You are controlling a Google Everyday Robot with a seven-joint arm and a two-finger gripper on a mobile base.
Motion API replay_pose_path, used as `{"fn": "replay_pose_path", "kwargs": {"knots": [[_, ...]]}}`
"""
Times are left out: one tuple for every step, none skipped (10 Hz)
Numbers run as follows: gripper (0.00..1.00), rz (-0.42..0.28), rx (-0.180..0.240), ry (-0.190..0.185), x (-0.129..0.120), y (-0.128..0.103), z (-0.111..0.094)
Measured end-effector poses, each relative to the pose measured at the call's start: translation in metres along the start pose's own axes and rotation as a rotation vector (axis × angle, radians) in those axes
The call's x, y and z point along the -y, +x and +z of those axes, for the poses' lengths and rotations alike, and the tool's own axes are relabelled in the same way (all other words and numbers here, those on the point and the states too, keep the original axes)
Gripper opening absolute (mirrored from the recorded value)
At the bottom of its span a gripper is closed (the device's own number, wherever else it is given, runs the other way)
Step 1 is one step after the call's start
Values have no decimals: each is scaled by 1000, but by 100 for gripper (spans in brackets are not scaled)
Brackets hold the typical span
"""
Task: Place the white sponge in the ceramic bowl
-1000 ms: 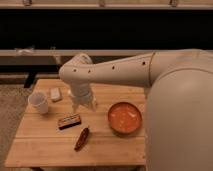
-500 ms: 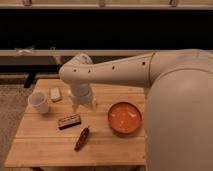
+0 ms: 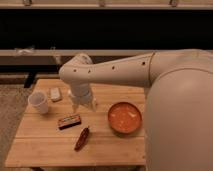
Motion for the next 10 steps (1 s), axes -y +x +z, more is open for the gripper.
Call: {"fn": "replay_pose_path", "kwargs": {"knots": [[65, -10, 1, -1, -1, -3, 1], [65, -26, 8, 0, -3, -9, 3], [65, -53, 11, -11, -18, -19, 6], [65, -78, 19, -19, -32, -34, 10], [65, -101, 25, -23, -46, -49, 15], [65, -122, 26, -32, -60, -59, 18], [65, -164, 36, -44, -85, -77, 25], [65, -191, 44, -49, -98, -90, 29], [65, -218, 55, -55, -111, -105, 34], [65, -247, 66, -60, -126, -120, 39]]}}
